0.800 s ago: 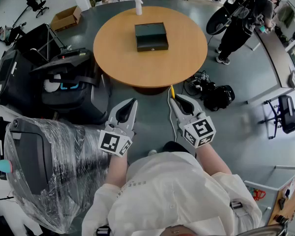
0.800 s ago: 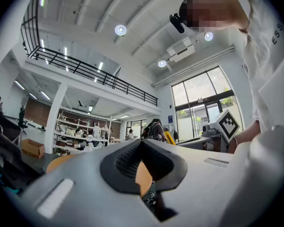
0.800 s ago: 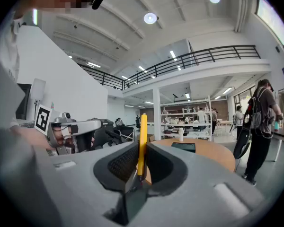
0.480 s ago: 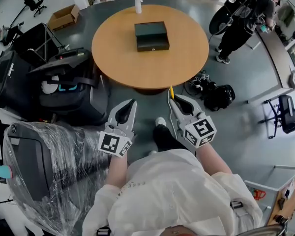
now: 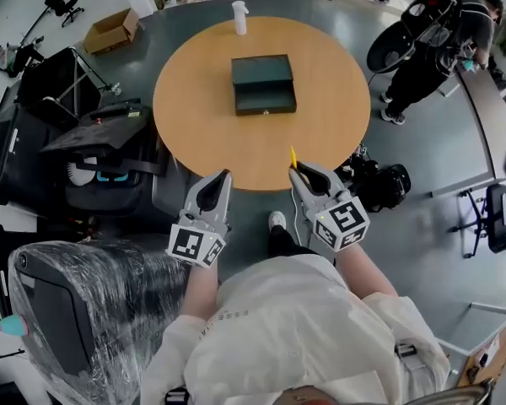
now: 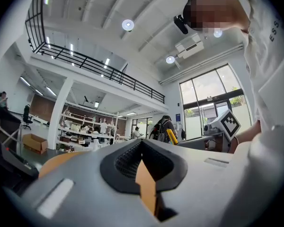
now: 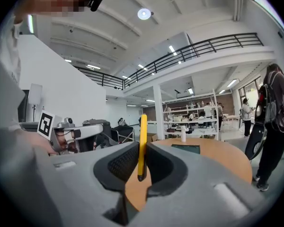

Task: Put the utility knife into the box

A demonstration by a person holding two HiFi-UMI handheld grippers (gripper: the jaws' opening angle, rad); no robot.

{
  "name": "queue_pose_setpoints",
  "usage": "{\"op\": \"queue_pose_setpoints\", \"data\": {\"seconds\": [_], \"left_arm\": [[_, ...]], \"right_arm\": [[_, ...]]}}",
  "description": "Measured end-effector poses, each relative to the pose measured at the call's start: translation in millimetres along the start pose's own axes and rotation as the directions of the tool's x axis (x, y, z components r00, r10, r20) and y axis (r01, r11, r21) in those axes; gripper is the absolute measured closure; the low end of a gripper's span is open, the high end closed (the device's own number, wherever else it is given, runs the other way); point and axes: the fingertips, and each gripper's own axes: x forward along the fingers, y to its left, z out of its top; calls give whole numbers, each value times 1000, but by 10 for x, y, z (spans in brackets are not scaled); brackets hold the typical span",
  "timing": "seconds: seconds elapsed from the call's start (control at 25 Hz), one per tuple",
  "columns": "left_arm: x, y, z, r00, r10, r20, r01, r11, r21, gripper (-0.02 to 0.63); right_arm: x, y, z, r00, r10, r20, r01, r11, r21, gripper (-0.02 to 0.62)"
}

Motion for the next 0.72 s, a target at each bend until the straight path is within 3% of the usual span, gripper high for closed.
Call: {"op": "queue_pose_setpoints", "data": {"seconds": [0.36,0.72], "left_arm": [[1096,478,-158,999,32,-32,-31,999,22,592],[1604,714,-197,997,30,-69,-28,999,31,592]], "right_arm": [[658,-1113,296,1000,7,-3,-7,999,-34,555],[1083,-1439,233,998,35,-57,-36,999,-8,555]]}}
